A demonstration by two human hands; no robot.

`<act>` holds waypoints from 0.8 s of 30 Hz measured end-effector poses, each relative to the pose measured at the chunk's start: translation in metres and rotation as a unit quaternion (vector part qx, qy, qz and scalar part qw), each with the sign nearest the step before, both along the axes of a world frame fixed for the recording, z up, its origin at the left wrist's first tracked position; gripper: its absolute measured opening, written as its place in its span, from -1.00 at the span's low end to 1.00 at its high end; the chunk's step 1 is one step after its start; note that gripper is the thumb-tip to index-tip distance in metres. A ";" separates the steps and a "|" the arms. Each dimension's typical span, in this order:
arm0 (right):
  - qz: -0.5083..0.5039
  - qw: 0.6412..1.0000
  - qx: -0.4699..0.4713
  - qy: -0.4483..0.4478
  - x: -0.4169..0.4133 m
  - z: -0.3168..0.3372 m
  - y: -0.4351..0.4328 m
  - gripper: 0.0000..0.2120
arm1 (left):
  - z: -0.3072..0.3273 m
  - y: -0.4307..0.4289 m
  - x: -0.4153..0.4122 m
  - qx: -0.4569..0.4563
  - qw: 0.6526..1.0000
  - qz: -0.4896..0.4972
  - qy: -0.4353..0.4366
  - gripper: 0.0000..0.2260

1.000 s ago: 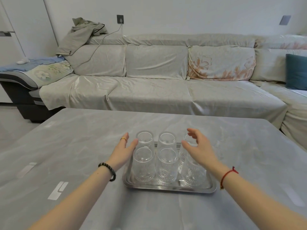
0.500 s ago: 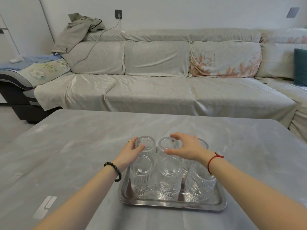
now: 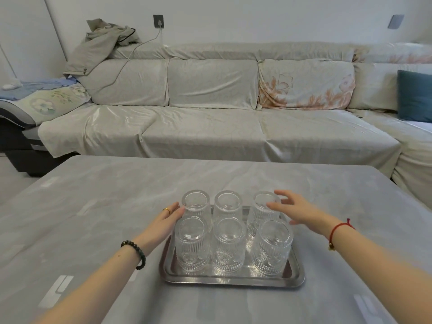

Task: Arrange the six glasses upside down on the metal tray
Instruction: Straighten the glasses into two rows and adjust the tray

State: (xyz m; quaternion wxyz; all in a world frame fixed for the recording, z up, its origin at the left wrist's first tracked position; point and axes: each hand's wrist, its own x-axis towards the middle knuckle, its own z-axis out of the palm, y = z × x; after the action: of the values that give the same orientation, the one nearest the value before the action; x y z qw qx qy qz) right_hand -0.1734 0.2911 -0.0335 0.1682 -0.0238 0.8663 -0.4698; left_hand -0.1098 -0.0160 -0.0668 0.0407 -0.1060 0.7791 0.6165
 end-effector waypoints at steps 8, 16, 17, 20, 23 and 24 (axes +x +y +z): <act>0.000 0.997 -0.076 0.004 0.006 -0.015 -0.014 -0.40 | -0.004 0.008 0.000 0.013 1.000 -0.011 -0.004 -0.51; -0.036 0.994 -0.100 0.019 0.026 -0.012 0.001 -0.15 | -0.010 0.002 0.010 0.039 0.999 -0.023 0.013 -0.76; -0.036 0.992 -0.122 0.021 0.034 -0.014 0.006 -0.14 | -0.011 -0.001 0.016 0.051 0.998 -0.021 0.015 -0.84; -0.009 0.985 -0.168 0.026 0.060 -0.033 0.018 -0.23 | -0.023 -0.014 0.037 0.032 0.998 -0.044 0.032 -0.75; 0.005 0.980 -0.197 0.037 0.081 -0.058 0.018 -0.22 | -0.037 -0.022 0.057 -0.011 0.996 -0.078 0.042 -0.46; 0.002 0.978 -0.206 0.044 0.086 -0.065 0.015 -0.22 | -0.040 -0.023 0.061 -0.029 0.995 -0.086 0.039 -0.36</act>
State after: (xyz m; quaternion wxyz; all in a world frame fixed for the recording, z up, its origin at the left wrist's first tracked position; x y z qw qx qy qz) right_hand -0.0877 0.3066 -0.0987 0.1223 -0.0803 0.7574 -0.6363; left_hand -0.0486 -0.0389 -0.1072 0.0604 -0.0159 0.8038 0.5915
